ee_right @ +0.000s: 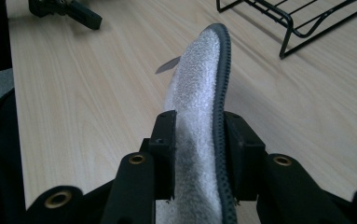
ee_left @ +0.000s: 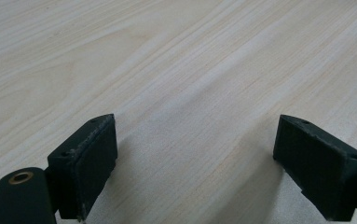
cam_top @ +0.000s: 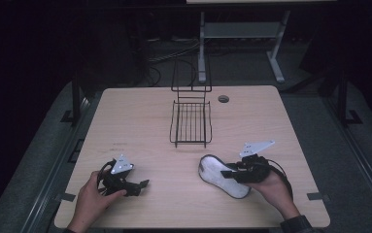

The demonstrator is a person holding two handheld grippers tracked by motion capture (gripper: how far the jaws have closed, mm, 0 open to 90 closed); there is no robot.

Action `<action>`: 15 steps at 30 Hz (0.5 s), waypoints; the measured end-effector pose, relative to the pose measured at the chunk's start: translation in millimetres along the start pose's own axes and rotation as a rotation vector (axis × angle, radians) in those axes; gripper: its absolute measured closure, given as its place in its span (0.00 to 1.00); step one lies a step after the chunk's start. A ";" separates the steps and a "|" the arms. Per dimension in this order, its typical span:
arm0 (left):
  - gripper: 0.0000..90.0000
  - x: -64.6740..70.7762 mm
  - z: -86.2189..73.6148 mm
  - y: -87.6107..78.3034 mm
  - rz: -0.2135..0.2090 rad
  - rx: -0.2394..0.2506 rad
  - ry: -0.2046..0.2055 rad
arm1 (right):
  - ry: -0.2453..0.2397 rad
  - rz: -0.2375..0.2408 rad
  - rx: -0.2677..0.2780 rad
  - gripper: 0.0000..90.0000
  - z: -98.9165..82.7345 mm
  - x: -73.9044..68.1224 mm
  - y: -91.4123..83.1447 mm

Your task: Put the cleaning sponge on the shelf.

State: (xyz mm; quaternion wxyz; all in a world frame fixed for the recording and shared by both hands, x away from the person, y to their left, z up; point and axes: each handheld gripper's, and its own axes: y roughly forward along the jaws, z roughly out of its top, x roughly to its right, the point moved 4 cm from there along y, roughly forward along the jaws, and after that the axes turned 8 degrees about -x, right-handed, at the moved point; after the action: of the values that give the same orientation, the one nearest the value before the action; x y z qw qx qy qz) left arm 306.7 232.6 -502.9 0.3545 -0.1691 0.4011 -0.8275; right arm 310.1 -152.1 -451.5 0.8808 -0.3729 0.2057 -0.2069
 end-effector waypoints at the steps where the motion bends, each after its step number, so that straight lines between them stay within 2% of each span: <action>1: 0.14 0.0 0.0 0.0 0.000 0.000 0.000 | -0.004 -0.001 0.003 0.77 0.4 -0.6 -0.9; 10: 0.14 0.0 0.0 0.0 0.000 0.000 0.000 | -0.014 -0.007 0.040 0.82 3.7 -5.8 -9.1; 15: 0.14 0.0 0.0 0.0 0.000 0.000 0.000 | -0.018 0.001 0.037 0.83 4.1 -6.1 -11.1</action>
State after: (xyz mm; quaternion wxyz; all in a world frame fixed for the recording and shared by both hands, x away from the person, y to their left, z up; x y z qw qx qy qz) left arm 306.7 232.6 -503.0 0.3545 -0.1690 0.4013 -0.8275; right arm 304.8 -153.7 -439.3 0.8895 -0.3581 0.1941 -0.2071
